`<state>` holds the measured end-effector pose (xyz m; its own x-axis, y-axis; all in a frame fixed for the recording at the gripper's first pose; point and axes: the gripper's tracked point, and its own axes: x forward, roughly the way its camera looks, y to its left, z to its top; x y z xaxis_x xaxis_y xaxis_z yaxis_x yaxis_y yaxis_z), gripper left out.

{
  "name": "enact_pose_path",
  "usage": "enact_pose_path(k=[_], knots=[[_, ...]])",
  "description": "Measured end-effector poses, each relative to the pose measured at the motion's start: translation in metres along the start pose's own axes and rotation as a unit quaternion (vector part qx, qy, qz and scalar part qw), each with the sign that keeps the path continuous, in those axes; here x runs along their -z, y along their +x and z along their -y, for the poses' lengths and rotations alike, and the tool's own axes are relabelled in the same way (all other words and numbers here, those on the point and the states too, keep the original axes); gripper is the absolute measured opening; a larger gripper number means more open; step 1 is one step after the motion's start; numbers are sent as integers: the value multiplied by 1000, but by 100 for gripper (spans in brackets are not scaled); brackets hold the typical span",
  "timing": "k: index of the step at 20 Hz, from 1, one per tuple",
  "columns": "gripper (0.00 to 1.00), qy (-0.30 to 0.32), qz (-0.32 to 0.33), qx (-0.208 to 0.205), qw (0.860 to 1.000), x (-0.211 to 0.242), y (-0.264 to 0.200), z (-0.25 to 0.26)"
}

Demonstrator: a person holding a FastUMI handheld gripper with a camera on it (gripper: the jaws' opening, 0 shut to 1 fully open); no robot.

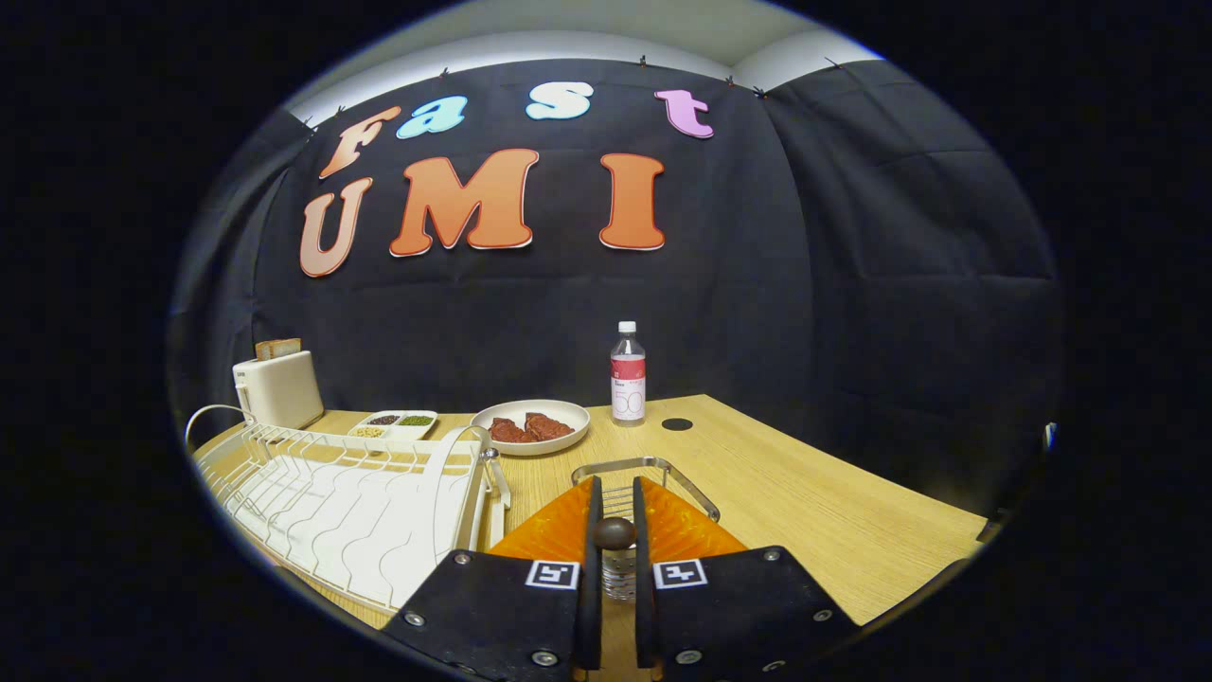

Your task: Take the plate from the dish rack, then take the spoon from the basket and place it into the plate.

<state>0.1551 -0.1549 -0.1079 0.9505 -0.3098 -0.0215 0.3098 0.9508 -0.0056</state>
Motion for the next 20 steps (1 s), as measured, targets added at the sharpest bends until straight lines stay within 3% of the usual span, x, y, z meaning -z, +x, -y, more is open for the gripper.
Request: enact_pose_path(k=[4, 14, 20], knots=[[6, 7, 1, 14, 1000, -2, 3, 5], [6, -14, 56, 30, 998, -59, -21, 14], [6, -14, 83, 24, 996, -95, -65, 16]])
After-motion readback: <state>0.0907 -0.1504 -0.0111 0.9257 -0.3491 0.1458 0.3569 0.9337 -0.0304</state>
